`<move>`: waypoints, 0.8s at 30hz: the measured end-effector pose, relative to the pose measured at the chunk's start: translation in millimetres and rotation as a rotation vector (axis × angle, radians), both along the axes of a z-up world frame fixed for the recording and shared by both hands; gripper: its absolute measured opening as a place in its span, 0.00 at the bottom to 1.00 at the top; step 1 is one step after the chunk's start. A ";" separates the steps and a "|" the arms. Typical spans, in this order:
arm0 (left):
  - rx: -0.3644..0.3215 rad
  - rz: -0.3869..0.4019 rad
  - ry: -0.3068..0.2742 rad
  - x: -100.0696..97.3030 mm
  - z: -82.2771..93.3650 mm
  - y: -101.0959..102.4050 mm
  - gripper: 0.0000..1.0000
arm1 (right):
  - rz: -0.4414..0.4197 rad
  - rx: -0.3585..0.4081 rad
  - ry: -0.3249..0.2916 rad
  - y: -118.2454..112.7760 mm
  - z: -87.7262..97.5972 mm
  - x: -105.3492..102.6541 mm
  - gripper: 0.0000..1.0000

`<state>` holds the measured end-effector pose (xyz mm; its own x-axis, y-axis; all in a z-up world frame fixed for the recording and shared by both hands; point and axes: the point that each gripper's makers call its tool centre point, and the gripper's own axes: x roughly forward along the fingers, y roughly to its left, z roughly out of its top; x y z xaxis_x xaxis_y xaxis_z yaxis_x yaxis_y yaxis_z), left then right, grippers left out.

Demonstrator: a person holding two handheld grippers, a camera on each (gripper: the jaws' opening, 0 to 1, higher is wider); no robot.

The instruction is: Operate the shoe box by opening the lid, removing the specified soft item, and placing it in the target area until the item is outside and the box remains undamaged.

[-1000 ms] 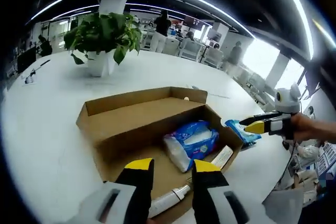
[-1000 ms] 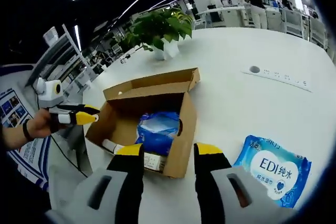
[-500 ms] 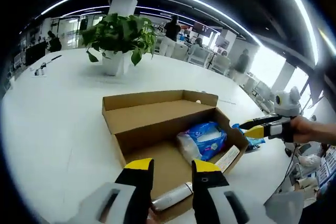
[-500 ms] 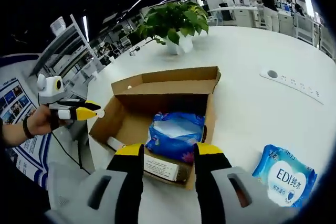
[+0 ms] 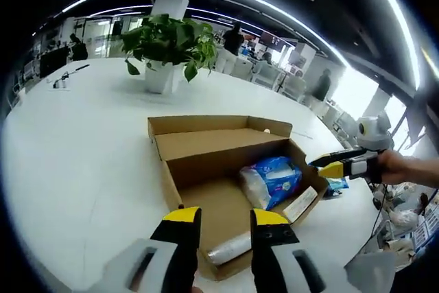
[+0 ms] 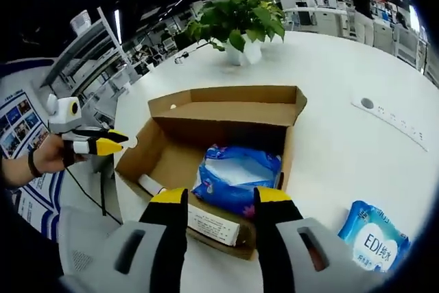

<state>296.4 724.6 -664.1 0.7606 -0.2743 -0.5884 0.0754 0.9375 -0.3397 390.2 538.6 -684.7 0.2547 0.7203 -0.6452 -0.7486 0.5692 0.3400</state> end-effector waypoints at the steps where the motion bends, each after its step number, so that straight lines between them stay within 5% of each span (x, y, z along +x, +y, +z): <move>1: -0.001 0.000 0.000 -0.4 0.1 0.2 0.29 | 0.015 -0.010 -0.003 2.1 -1.8 0.2 0.36; 7: -0.029 0.013 -0.002 -7.0 1.4 -1.0 0.28 | 0.084 -0.092 -0.047 6.6 -9.3 11.0 0.38; 15: -0.041 0.013 0.006 -19.9 -3.6 -5.4 0.28 | 0.358 -0.296 -0.185 17.1 -21.8 16.1 0.49; 24: -0.048 0.017 0.012 -38.3 -5.4 -5.9 0.28 | 0.515 -0.390 -0.223 32.0 -34.3 15.8 0.55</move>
